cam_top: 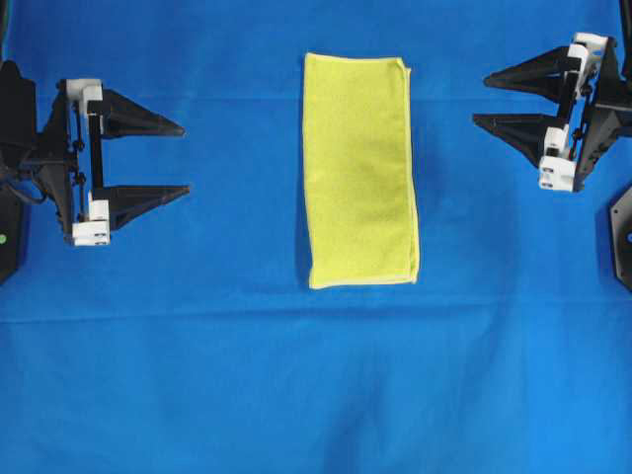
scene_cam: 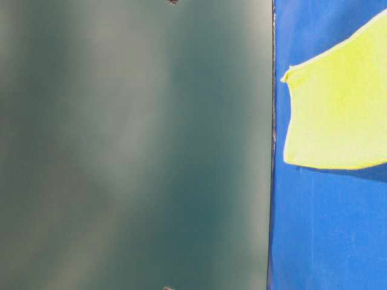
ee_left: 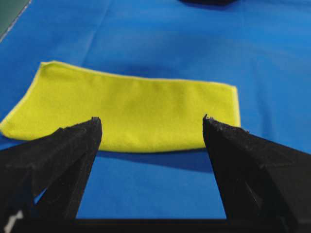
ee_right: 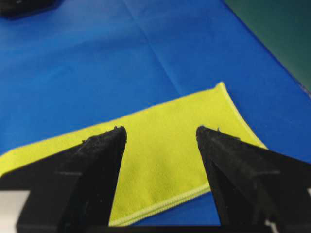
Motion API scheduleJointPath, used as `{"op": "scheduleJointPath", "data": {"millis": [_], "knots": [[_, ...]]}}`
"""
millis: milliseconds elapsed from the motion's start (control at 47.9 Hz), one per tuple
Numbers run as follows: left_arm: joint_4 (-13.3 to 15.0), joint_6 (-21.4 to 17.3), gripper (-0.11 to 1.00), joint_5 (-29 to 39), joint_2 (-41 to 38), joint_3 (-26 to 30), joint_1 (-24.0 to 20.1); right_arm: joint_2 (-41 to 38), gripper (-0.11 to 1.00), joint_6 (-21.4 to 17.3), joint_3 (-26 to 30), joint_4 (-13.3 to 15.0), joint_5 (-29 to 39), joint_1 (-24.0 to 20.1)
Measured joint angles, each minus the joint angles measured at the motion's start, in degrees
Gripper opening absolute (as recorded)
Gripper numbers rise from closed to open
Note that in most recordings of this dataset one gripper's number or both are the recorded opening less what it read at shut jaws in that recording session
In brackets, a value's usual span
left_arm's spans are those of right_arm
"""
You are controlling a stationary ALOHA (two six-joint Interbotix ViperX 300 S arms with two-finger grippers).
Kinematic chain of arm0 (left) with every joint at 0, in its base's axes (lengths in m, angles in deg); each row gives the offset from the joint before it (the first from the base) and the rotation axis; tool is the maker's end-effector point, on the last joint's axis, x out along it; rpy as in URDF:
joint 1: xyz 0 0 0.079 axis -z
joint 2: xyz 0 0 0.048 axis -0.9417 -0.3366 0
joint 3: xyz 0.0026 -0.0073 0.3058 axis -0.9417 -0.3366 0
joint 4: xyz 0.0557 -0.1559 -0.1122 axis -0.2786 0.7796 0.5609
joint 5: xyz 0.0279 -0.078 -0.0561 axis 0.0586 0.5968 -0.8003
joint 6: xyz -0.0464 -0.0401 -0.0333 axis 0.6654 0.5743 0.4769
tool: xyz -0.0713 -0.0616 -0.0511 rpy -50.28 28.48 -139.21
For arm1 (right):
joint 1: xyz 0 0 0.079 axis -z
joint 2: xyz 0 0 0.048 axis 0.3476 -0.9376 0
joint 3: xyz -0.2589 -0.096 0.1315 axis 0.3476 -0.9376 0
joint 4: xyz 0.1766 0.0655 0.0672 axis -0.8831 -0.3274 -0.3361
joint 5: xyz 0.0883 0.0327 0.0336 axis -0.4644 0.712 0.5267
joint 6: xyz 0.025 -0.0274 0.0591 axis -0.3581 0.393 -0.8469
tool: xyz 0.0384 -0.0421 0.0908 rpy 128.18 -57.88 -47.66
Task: Fold the yellow towel.
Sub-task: 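Move both grippers to the top corners of the towel and grasp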
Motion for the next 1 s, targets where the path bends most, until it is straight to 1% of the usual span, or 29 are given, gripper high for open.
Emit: {"op": "scheduleJointPath", "data": {"millis": [104,188,355,522,710,878,1003], "knots": [[0.0,0.0,0.80,-1.0,-1.4,1.3,-0.5,-0.6,0.63,0.0,1.4,-0.1,2.6,1.0],[0.0,-0.1,0.80,-1.6,-4.5,3.3,-2.8,-3.1,0.63,0.1,3.6,-0.1,5.8,3.1],[0.0,0.0,0.80,-1.3,-16.1,9.7,-8.8,-13.7,0.63,0.5,9.1,0.6,10.1,7.2],[0.0,-0.1,0.80,-1.1,-28.8,17.8,-12.7,-25.3,0.63,0.7,14.9,2.2,11.1,7.7],[0.0,0.0,0.80,-0.9,-41.2,25.4,-16.4,-36.8,0.63,0.7,20.7,3.2,11.1,8.6],[0.0,0.0,0.80,-0.9,-50.5,30.9,-18.6,-44.0,0.63,0.7,24.0,3.7,11.0,9.4],[0.0,0.0,0.80,-1.0,-54.8,33.5,-19.7,-47.5,0.63,0.7,25.5,3.8,10.5,9.9]]}}
